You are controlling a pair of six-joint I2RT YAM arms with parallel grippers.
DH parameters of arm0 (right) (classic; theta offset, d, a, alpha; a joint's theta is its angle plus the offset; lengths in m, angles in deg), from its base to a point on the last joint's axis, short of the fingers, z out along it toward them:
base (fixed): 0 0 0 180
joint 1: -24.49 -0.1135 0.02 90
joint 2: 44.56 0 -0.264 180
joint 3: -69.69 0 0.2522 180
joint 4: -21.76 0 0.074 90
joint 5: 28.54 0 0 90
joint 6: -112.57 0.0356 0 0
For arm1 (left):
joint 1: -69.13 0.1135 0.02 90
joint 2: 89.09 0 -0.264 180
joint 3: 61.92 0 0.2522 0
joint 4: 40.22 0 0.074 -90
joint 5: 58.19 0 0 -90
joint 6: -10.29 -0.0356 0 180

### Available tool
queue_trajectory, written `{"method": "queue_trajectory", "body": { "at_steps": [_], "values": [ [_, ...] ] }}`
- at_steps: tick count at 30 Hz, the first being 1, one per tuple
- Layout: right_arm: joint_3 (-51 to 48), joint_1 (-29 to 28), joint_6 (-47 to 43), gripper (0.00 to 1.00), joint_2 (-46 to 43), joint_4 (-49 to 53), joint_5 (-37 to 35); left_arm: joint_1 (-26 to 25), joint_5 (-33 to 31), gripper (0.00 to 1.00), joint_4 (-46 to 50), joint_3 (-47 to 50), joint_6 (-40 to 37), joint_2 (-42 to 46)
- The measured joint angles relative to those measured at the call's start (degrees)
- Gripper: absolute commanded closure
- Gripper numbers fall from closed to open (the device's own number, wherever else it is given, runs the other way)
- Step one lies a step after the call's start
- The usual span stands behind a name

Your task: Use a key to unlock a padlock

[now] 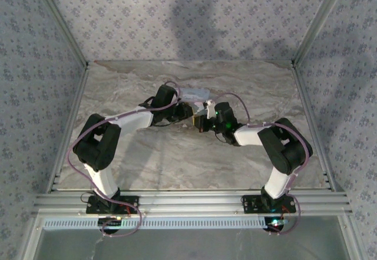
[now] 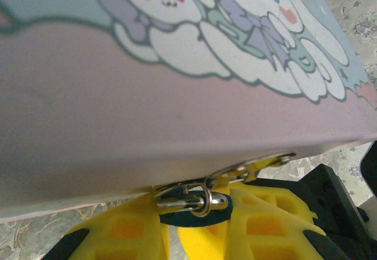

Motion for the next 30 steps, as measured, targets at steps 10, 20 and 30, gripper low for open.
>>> {"method": "queue_trajectory", "body": {
  "at_steps": [10, 20, 30],
  "values": [
    [-5.42, 1.90, -0.28, 0.68, -2.75, -5.38, 1.01, -0.42, 0.90, 0.80, 2.78, 0.02, 0.00, -0.31],
    [-10.43, 2.69, -9.22, 0.45, -16.55, 2.45, -2.21, -0.35, 1.31, 0.80, 2.97, 0.02, 0.72, -0.31],
    [-11.80, -4.68, -39.76, 0.34, -26.67, 5.38, -13.97, 0.28, 2.69, 0.80, 4.35, 0.02, 2.84, -0.26]
  ]
}}
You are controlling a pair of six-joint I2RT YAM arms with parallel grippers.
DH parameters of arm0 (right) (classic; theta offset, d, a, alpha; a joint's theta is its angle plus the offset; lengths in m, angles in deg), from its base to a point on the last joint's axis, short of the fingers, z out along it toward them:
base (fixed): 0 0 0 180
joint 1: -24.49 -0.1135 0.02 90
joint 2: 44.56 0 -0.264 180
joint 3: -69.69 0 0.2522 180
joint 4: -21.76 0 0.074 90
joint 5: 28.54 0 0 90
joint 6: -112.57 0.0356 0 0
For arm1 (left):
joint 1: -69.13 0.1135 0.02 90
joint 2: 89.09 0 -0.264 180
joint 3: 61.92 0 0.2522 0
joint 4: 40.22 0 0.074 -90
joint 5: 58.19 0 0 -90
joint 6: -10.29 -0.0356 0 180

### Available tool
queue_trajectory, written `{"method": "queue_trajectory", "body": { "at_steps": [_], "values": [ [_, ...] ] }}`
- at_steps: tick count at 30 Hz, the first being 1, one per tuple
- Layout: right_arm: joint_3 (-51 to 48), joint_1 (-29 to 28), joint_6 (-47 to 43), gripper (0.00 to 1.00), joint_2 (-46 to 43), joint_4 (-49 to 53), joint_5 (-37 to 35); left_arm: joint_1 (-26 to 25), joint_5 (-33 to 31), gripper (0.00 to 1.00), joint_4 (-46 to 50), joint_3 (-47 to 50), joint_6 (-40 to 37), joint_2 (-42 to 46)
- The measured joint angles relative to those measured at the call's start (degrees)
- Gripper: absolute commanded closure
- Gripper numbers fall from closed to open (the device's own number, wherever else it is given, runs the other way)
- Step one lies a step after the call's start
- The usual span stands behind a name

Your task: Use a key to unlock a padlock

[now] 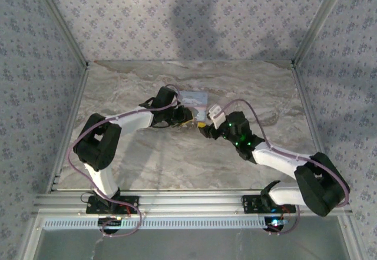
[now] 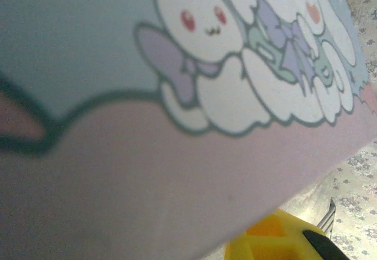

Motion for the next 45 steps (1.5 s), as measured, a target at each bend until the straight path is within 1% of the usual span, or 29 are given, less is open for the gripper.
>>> {"method": "queue_trajectory", "body": {
  "at_steps": [4, 7, 11, 15, 17, 19, 25, 27, 31, 39, 45],
  "values": [
    [-0.63, -1.36, -11.26, 0.33, 0.09, 0.11, -2.58, 0.11, 0.15, 0.80, 0.46, 0.00, 0.61, 0.00],
    [-0.66, -2.19, -17.16, 0.33, 0.83, 0.00, -4.72, 0.11, 0.37, 0.80, 0.81, 0.00, 1.03, 0.11],
    [-1.66, -5.22, -24.48, 0.34, 3.78, -2.25, -8.83, 0.52, 1.27, 0.80, 2.19, -0.02, 1.90, 0.42],
    [-2.99, -7.21, -29.11, 0.36, 7.10, -5.35, -12.52, 1.09, 2.36, 0.80, 3.61, -0.07, 3.04, 0.66],
    [-3.06, -7.91, -31.17, 0.40, 8.87, -7.50, -14.36, 1.27, 3.08, 0.81, 4.48, -0.35, 3.48, 0.81],
    [-3.06, -8.68, -32.89, 0.42, 10.32, -9.57, -15.80, 1.57, 3.63, 0.82, 5.18, -0.85, 3.82, 0.85],
    [-3.02, -9.97, -35.65, 0.45, 13.99, -13.92, -17.81, 1.90, 5.62, 0.83, 6.45, -2.34, 4.26, 0.87],
    [-2.86, -9.90, -35.36, 0.45, 14.69, -14.36, -17.64, 1.90, 5.73, 0.83, 6.80, -2.47, 4.33, 0.87],
    [-1.38, -8.83, -33.22, 0.49, 14.73, -13.57, -15.37, 1.90, 5.75, 0.83, 7.28, -2.47, 4.70, 1.03],
    [-0.31, -8.76, -33.44, 0.53, 17.55, -15.02, -15.17, 1.90, 5.95, 0.83, 7.26, -2.47, 5.35, 1.11],
    [0.02, -8.87, -34.23, 0.59, 19.32, -15.93, -15.19, 1.90, 6.16, 0.83, 7.26, -2.47, 5.99, 1.11]
  ]
}}
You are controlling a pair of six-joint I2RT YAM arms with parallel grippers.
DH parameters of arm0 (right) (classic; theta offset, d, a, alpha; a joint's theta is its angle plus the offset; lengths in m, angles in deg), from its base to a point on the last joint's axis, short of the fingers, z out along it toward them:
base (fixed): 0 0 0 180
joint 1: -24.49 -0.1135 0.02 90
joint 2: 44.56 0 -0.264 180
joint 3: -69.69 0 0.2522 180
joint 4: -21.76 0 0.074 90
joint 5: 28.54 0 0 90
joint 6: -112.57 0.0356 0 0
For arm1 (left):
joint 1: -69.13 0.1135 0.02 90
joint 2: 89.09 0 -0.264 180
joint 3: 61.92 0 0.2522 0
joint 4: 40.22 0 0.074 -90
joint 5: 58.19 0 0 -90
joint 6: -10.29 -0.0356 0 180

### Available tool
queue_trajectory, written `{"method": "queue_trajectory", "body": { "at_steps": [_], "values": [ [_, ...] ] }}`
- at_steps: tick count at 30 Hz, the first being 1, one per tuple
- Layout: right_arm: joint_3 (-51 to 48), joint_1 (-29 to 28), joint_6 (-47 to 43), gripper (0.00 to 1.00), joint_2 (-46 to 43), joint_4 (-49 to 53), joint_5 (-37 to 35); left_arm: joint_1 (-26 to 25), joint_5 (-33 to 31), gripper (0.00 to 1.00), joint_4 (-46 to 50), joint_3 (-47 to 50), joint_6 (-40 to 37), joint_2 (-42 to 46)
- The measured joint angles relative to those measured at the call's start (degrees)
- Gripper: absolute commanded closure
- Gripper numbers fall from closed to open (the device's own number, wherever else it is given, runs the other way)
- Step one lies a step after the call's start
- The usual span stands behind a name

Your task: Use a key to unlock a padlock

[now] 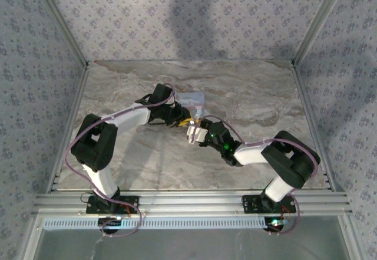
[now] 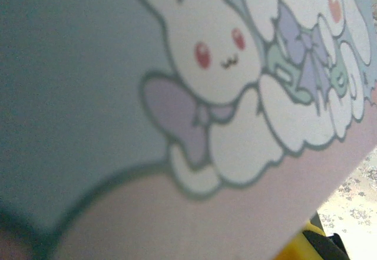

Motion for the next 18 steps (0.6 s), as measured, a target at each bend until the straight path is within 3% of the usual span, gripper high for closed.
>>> {"method": "queue_trajectory", "body": {
  "at_steps": [18],
  "values": [
    [2.49, -0.39, -1.64, 0.70, 3.78, -2.54, -0.04, 0.11, 0.87, 0.84, -0.02, 0.00, 1.05, 0.00]
  ]
}}
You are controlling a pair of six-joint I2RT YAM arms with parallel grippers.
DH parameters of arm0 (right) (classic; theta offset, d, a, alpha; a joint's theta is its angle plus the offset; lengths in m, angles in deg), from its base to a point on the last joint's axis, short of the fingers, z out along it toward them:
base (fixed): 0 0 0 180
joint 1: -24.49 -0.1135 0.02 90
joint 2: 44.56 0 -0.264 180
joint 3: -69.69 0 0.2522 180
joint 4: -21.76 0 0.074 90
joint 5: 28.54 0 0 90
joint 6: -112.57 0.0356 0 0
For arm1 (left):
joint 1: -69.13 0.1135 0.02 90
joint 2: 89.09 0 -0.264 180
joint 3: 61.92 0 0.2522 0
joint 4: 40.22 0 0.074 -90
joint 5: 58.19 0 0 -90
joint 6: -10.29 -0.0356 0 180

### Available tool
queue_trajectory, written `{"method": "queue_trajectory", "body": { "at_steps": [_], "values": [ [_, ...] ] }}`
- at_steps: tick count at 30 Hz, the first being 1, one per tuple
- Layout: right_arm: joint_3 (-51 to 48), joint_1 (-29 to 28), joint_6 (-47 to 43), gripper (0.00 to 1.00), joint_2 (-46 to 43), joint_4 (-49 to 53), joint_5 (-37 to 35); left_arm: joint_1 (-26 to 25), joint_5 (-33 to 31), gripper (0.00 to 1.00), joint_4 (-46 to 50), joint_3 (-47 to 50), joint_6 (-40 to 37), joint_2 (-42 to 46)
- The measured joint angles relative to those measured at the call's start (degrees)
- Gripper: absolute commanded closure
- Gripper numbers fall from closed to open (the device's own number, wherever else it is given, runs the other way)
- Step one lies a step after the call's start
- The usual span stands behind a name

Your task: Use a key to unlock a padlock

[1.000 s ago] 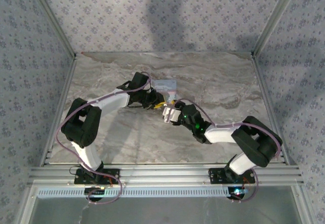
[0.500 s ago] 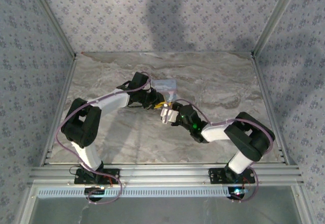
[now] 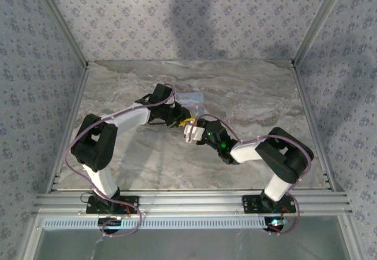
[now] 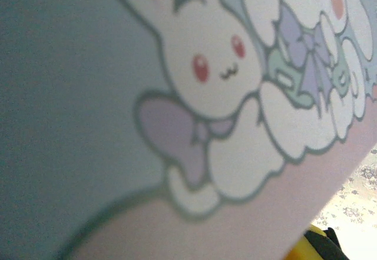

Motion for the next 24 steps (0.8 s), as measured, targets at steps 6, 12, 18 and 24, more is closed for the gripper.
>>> {"method": "queue_trajectory", "body": {
  "at_steps": [6, 12, 18, 24],
  "values": [
    [0.52, 0.02, -0.20, 0.73, 1.07, -0.72, -0.22, 0.00, -0.07, 0.84, 0.02, 0.00, 0.02, 0.00],
    [0.94, 0.02, -0.22, 0.78, 1.86, -1.49, -0.66, 0.28, -0.09, 0.84, 0.02, 0.00, 0.28, 0.00],
    [1.01, 0.02, -0.11, 0.82, 1.92, -1.81, -0.98, 0.31, -0.09, 0.84, -0.02, 0.00, 0.63, 0.00],
    [1.03, 0.02, 0.94, 0.89, 2.23, -2.80, -1.11, 0.37, -0.20, 0.85, 0.00, 0.00, 0.68, 0.00]
  ]
}}
